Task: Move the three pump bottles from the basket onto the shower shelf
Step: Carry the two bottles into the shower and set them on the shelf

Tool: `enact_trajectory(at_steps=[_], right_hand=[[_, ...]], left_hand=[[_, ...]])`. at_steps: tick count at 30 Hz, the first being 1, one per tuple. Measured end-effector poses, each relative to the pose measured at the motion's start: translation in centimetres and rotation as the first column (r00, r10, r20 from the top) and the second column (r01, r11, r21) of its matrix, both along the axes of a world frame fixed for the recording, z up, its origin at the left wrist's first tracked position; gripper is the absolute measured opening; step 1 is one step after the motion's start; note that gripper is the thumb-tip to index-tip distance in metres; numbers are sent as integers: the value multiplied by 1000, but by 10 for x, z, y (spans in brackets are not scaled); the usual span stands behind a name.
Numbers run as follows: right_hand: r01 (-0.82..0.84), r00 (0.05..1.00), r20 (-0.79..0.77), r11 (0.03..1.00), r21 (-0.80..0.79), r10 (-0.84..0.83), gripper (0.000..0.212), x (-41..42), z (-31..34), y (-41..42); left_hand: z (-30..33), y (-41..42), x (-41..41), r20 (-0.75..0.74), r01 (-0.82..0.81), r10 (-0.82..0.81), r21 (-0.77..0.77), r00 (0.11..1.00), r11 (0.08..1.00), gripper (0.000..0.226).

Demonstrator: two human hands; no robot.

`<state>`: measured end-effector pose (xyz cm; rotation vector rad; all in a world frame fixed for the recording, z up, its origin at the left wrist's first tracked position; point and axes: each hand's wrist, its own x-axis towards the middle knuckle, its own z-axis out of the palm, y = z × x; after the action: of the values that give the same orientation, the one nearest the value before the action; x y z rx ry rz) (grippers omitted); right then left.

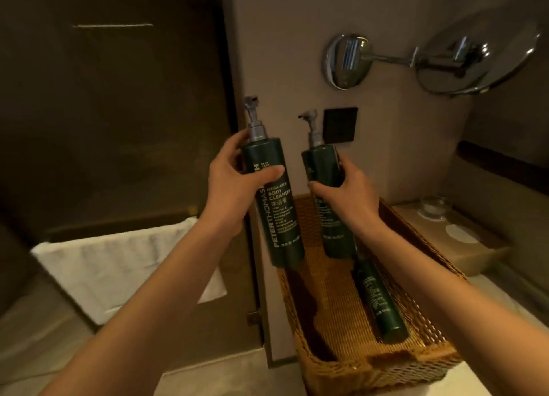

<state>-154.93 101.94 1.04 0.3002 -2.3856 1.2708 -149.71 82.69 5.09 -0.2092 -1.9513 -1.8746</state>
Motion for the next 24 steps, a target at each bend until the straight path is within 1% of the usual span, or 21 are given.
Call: enact_trajectory(at_steps=[3,5,7,10,13,16,20,24], right_hand=[[-158,983,-108,984,-88,148,60,33,23,-38],[-253,964,-122,960,-119,238,59,55,27,-66],[-323,944,-109,941,-104,312,61,75,23,-96],[-430,901,-86,900,-74,424,76,102,11,-143],[-511,858,-85,859,-38,506,78,126,-4,-189],[-587,807,-90,809,-18,584,75,146,-8,-239],[-722,691,-78,690,-46,718,68,176,3,-314],[-773,634,-73,629,-81,770,65,211,7,-399]], left_hand=[[10,-43,48,-23,-103,103,-15,994,995,65],[7,-75,81,-33,-177,176,-36,984,983,64],[-1,-105,113,-34,-282,281,-60,959,957,63],[-20,-148,160,-5,-447,448,-73,894,891,67],[-39,-188,203,23,-567,569,-68,822,821,72],[-44,-229,243,27,-649,652,-73,758,757,72],[-39,-289,289,1,-717,721,-106,693,689,70],[-30,-354,333,-19,-758,763,-128,646,639,73]])
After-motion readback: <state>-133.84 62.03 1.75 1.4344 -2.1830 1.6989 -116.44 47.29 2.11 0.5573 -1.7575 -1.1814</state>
